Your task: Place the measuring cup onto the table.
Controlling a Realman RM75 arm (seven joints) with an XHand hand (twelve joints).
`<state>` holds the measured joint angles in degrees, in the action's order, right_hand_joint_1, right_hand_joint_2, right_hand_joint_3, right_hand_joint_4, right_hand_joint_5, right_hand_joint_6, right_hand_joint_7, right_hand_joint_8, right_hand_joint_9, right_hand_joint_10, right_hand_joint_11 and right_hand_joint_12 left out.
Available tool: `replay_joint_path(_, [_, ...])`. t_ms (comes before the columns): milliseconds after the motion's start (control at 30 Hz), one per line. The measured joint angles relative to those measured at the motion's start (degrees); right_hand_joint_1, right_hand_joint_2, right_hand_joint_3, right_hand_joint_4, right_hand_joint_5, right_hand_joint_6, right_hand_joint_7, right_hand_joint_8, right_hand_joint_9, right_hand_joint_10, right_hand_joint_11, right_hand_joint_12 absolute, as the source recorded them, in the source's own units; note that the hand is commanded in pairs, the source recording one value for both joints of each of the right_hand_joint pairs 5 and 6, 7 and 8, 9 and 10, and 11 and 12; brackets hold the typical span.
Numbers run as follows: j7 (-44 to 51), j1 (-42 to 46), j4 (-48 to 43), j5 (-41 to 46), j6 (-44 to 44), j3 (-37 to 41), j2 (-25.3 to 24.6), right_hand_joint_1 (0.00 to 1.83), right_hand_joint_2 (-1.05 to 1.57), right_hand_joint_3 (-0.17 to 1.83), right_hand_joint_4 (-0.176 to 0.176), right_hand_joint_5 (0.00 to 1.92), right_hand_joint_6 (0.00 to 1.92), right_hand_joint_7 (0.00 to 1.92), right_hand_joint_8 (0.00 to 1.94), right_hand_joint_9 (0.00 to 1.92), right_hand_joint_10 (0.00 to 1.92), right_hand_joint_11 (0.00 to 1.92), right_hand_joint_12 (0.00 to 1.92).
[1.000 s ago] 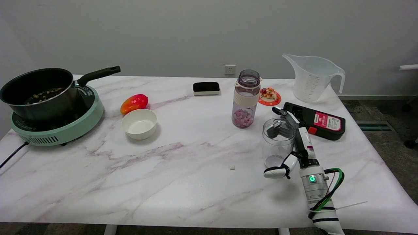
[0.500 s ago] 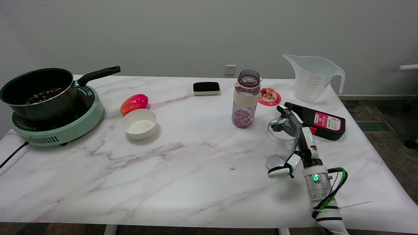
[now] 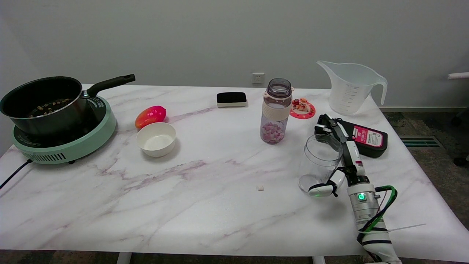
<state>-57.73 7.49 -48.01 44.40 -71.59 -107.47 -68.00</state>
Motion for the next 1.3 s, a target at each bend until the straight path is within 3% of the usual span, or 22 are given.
replay_joint_path(667, [-2.40, 1.80, -1.39, 6.28, 1.18, 2.16, 4.37, 1.15, -0.72, 0.76, 0.000, 0.12, 0.12, 0.42, 0.42, 0.47, 0.47, 0.56, 0.56])
replay_joint_path(800, [-3.01, 3.29, -2.78, 7.93, 1.28, 2.93, 6.09, 1.19, -0.58, 0.78, 0.000, 0.10, 0.10, 0.43, 0.43, 0.49, 0.49, 0.58, 0.58])
replay_joint_path(900, [-3.44, 4.76, -3.79, 8.84, 1.46, 4.18, 7.38, 1.21, -0.30, 0.81, 0.000, 0.18, 0.18, 0.53, 0.53, 0.63, 0.63, 0.78, 0.78])
replay_joint_path(967, [-3.73, 5.80, -4.65, 9.36, 1.63, 5.36, 8.16, 1.22, -0.18, 0.83, 0.000, 0.20, 0.20, 0.70, 0.70, 0.70, 0.70, 0.90, 0.90])
replay_joint_path(1100, [-4.21, 7.96, -6.24, 10.11, 2.33, 8.94, 9.57, 1.26, -0.10, 0.78, 0.000, 0.14, 0.14, 0.73, 0.73, 0.83, 0.83, 0.94, 0.94])
replay_joint_path(1300, [-4.73, 11.02, -8.28, 10.80, 4.74, 16.44, 11.51, 1.32, -0.07, 0.91, 0.000, 0.11, 0.11, 0.78, 0.78, 0.90, 0.90, 0.96, 0.96])
